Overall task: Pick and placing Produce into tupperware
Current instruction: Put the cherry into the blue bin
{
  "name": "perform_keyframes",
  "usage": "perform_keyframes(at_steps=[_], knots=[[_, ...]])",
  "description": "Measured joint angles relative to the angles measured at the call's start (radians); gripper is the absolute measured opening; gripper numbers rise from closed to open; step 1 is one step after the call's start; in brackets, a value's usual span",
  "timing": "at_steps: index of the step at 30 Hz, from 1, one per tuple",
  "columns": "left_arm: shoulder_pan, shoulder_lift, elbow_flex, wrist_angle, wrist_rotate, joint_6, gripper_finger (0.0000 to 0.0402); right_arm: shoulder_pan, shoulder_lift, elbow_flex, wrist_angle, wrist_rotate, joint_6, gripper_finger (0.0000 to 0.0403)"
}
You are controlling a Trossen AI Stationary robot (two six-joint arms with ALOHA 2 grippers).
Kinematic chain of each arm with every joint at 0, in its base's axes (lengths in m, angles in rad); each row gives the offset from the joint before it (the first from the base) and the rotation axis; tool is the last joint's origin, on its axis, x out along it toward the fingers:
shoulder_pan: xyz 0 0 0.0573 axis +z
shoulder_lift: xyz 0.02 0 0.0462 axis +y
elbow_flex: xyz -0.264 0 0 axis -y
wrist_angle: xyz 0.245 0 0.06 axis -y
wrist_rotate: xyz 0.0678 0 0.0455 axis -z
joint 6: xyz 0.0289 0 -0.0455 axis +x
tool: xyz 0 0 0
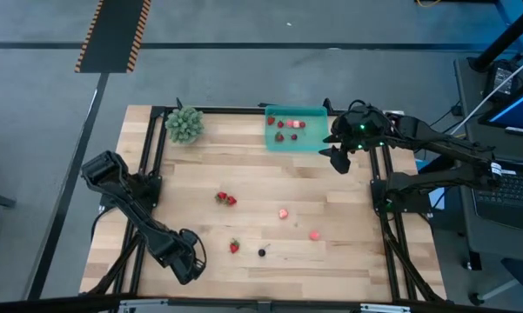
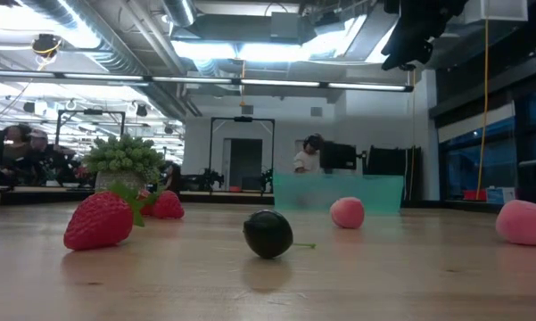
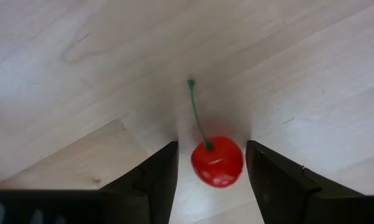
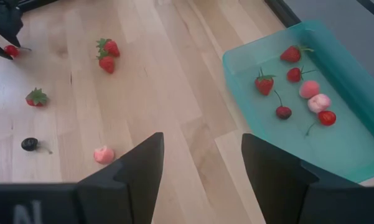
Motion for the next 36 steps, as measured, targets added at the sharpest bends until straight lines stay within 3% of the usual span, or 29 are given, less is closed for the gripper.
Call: perform_keyframes(at_steps=[7, 16, 22, 29, 33, 36], knots=[[0.004, 0.001, 0.000, 0.009, 0.025, 0.000, 0.0176, 0.000, 0.000, 0.000, -0.001, 0.000, -0.002, 0.0218], [0.004, 0.001, 0.001, 0.010, -0.001, 0.000, 0.0105, 0.000, 0.000, 0.000, -0.002, 0.000, -0.012, 0.0218], [0.006, 0.000, 0.001, 0.033, -0.034, -0.017, 0.0103, 0.000, 0.000, 0.000, -0.002, 0.000, -0.028, 0.0218], [0.056, -0.059, 0.005, 0.121, -0.239, 0.002, 0.0104, 0.000, 0.000, 0.000, -0.003, 0.000, -0.034, 0.0218], [0.122, -0.120, 0.037, 0.121, -0.370, 0.112, 0.0103, 0.000, 0.000, 0.000, -0.003, 0.000, -0.053, 0.0218], [0.210, -0.153, 0.080, 0.123, -0.490, 0.282, 0.0103, 0.000, 0.000, 0.000, 0.001, 0.000, -0.060, 0.0218]])
